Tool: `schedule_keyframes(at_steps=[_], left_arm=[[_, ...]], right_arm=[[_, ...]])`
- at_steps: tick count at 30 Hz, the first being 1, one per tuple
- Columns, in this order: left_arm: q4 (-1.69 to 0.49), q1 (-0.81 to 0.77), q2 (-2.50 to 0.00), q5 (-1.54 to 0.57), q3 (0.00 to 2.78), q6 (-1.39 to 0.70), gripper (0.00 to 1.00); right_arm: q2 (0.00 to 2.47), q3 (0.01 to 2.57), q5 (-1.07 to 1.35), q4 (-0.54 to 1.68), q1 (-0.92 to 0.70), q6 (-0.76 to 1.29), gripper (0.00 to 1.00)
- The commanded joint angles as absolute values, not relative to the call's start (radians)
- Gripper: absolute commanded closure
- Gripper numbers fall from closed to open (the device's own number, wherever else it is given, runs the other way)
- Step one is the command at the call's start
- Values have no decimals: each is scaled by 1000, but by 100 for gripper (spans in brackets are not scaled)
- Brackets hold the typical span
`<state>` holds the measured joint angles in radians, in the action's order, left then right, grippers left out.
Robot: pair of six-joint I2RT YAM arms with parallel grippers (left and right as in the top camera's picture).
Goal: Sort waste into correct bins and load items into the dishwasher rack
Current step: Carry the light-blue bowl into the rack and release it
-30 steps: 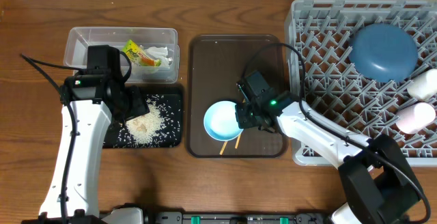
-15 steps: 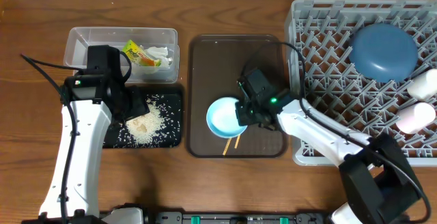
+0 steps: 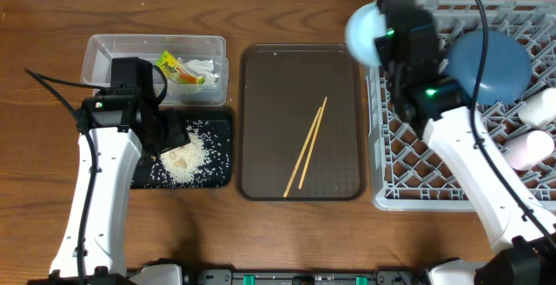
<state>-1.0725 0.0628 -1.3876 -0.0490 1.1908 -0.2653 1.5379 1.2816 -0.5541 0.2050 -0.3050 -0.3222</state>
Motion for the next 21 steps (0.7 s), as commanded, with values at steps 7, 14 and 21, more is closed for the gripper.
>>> schedule_keyframes(at_steps=[7, 14, 21], left_arm=[[-1068, 67, -1391, -44, 1195, -275, 36], [-1068, 67, -1391, -45, 1195, -277, 37], [-1068, 67, -1391, -45, 1195, -293, 37]], right_arm=[[1592, 1288, -716, -33, -155, -1043, 99], [1733, 1288, -825, -141, -78, -1116, 99], [1883, 1288, -904, -217, -76, -1076, 99]])
